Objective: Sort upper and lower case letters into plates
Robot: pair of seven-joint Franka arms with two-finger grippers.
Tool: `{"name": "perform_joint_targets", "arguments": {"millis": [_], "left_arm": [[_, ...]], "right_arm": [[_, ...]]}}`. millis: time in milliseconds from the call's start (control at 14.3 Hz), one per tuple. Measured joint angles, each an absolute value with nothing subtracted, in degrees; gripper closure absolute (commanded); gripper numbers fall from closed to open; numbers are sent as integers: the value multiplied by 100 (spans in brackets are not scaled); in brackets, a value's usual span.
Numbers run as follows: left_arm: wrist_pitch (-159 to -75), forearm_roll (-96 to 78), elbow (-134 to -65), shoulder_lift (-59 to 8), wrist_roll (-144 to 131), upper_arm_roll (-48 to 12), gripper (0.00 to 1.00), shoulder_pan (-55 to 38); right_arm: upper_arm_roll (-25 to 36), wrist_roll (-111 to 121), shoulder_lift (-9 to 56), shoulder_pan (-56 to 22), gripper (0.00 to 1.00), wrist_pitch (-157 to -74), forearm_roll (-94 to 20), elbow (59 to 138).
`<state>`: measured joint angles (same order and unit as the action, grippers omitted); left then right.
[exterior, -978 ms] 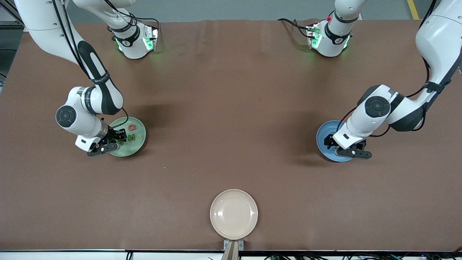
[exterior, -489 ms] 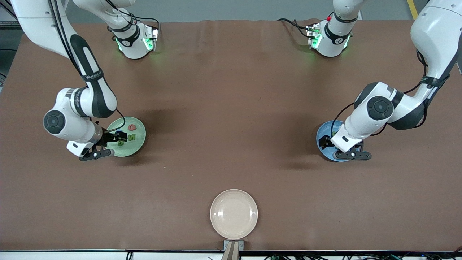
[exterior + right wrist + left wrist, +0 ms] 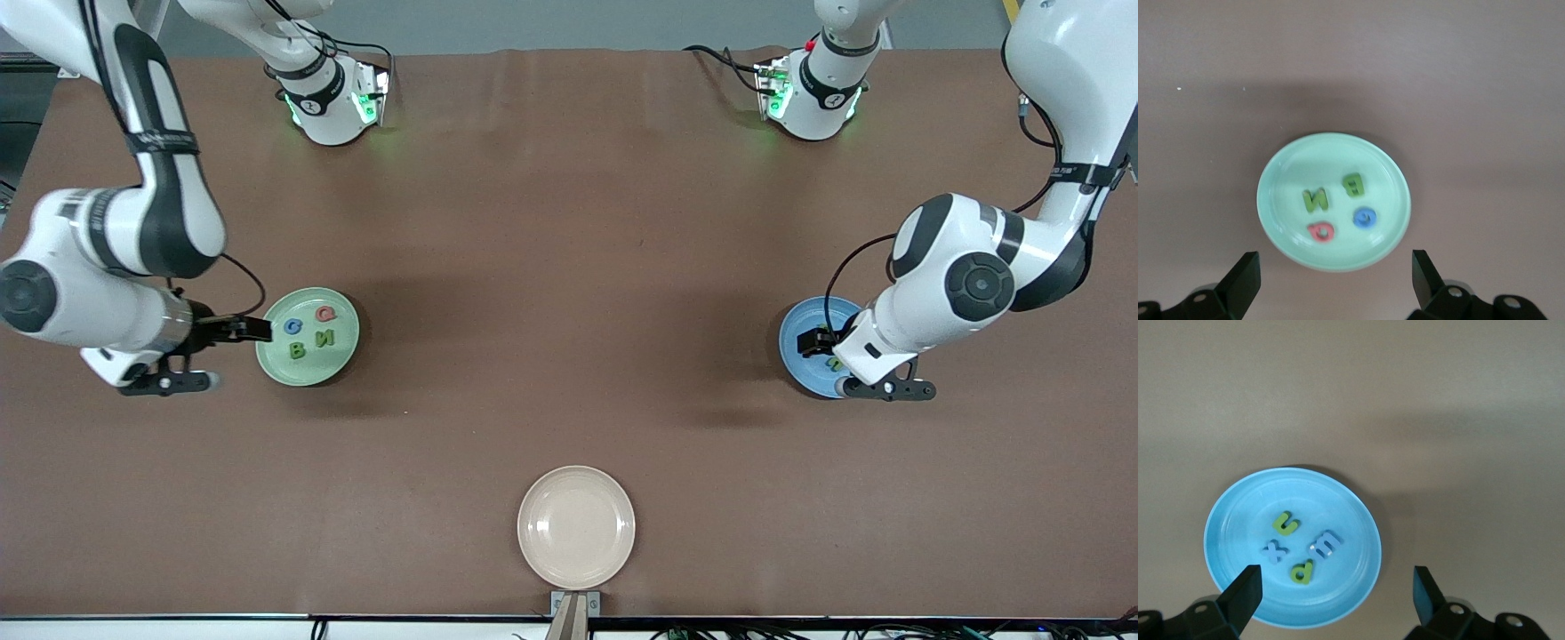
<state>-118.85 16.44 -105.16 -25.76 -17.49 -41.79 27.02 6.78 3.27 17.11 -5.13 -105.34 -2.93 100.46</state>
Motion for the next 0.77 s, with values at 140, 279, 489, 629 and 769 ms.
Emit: {"name": "perform_joint_targets", "arguments": {"millis": [140,279,489,629,769], "left_arm": [[-11793,1012,-10436,-2264,-1347,-3143,1,1792],[-11716,588,-10427,-1973,-1124,-2072,0,838],[-11679,461,-10413,-1613,-1110,-1644,0,628],[-11674,458,-10388,-1277,-1073,-1618,0,882],[-11650,432,-10377,-930,-1009,-1614,0,1064]], "right_arm": [[753,145,1637,-499,0,-9912,-284,9593],[814,75,1557,-482,0,-9564,-270,9276],[915,97,1443,-390,0,-9413,-167,9069],[968,287,1408,-331,0,-9356,-100,8971],[973,314,1407,-303,0,-9262,-96,8870]]}}
